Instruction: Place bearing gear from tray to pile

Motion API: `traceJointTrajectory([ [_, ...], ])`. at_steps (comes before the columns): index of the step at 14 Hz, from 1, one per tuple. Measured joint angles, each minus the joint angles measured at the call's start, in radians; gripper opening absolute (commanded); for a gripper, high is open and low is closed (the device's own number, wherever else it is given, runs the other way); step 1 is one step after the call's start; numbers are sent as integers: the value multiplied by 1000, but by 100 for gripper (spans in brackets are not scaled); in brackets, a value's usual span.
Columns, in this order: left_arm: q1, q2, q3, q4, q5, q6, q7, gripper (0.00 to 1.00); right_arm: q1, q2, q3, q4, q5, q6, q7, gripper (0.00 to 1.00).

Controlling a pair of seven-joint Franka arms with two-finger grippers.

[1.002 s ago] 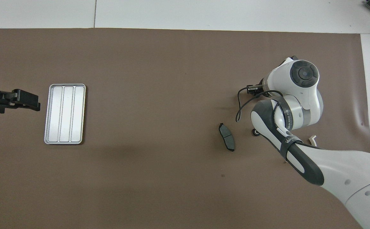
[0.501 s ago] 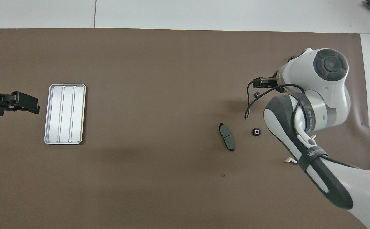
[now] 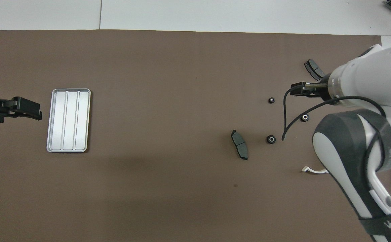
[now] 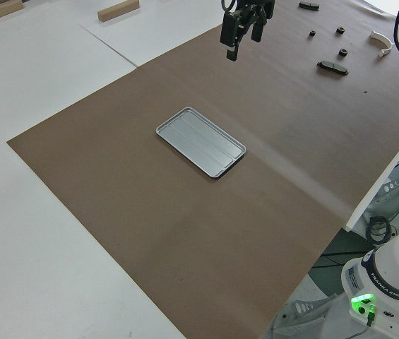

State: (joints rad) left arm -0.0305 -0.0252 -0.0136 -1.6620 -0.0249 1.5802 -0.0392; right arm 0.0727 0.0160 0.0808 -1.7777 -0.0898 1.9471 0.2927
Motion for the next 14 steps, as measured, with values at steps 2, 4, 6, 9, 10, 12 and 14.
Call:
traceJointTrajectory([
  [2,0,0,0,0,0,0,0,100,-13,-28,-8,50,19,-99,0,100],
  [4,0,0,0,0,0,0,0,100,-31,-28,-12,129,24,-217,-27,100],
  [6,0,0,0,0,0,0,0,100,-52,-15,-12,204,26,-325,-62,100],
  [9,0,0,0,0,0,0,0,100,-58,-1,-12,228,28,-401,-70,100],
  [10,0,0,0,0,0,0,0,100,-57,1,-11,224,28,-404,-70,100],
  [12,0,0,0,0,0,0,0,100,-56,5,-10,219,28,-404,-70,100],
  [14,0,0,0,0,0,0,0,100,-56,6,-10,214,28,-404,-70,100],
])
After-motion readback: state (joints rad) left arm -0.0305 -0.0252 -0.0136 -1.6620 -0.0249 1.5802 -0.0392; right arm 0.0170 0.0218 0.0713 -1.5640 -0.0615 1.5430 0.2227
